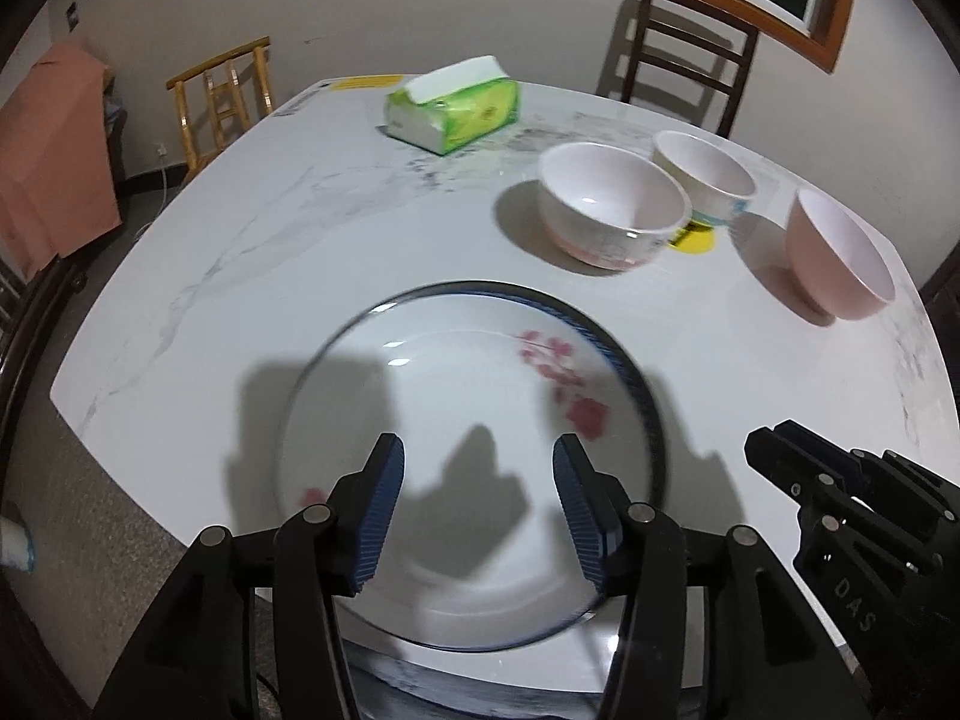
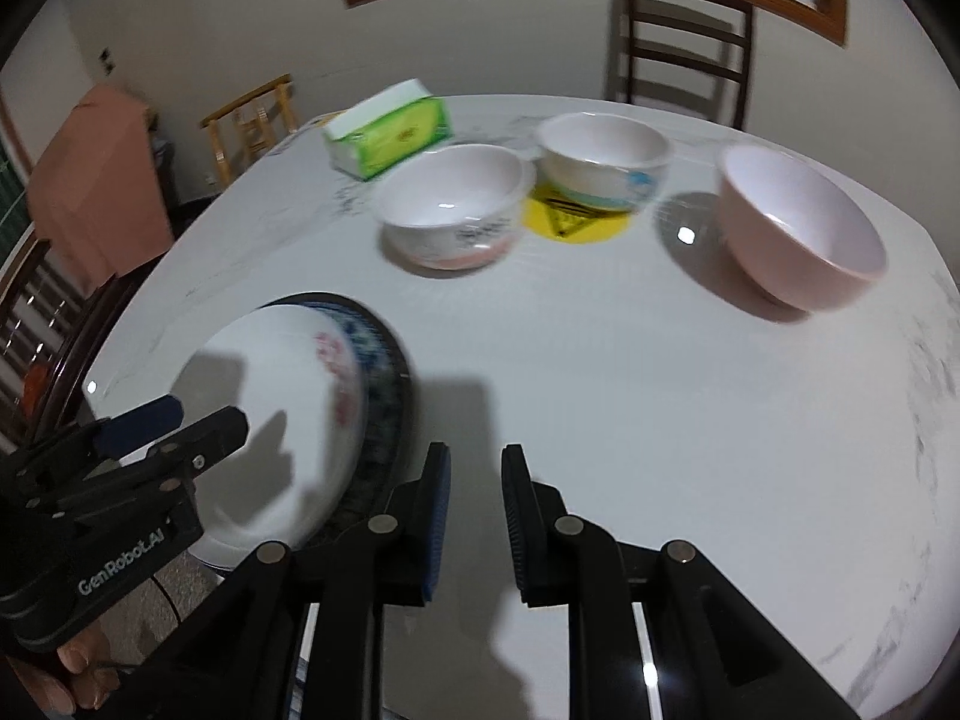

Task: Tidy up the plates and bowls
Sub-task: 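Move both grippers to the rim of the large pink bowl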

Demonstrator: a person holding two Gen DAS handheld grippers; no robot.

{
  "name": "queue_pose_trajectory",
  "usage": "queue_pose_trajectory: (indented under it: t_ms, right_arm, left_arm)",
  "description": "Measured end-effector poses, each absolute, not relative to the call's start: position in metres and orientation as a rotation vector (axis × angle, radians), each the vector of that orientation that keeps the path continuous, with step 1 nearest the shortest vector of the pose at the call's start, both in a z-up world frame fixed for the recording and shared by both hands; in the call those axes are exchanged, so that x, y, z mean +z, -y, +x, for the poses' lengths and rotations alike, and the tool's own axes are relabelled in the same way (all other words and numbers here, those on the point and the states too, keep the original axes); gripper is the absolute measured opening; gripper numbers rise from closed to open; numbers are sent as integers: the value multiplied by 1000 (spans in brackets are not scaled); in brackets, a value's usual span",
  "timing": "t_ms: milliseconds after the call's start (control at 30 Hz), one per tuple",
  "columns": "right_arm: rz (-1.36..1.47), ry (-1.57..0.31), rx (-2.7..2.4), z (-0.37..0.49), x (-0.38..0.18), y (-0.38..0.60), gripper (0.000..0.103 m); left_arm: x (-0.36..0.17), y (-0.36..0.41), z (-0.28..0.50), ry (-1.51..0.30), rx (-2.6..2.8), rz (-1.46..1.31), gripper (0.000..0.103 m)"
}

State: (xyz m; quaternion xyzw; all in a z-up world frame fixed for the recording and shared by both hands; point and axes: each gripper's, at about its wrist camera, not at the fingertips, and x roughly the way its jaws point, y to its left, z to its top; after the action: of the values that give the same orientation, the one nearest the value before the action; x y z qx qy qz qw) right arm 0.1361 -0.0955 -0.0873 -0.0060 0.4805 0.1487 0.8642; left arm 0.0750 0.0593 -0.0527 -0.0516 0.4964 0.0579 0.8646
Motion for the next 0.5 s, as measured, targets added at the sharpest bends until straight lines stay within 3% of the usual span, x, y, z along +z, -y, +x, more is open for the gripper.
queue_pose_trajectory:
  t_ms: [133,267,500]
  right_arm:
    - [1,-1017,250,136,-88,123,18]
    - [46,-1021,220,136,-86,153,28]
    - [146,-1023,175,143,-78,216,28]
  left_arm:
    - [-54,-34,77,-1051,87,-86,49]
    - [-56,-10,85,-1073,54,-45,49]
    - [-56,25,106,-1118,10,-17,51]
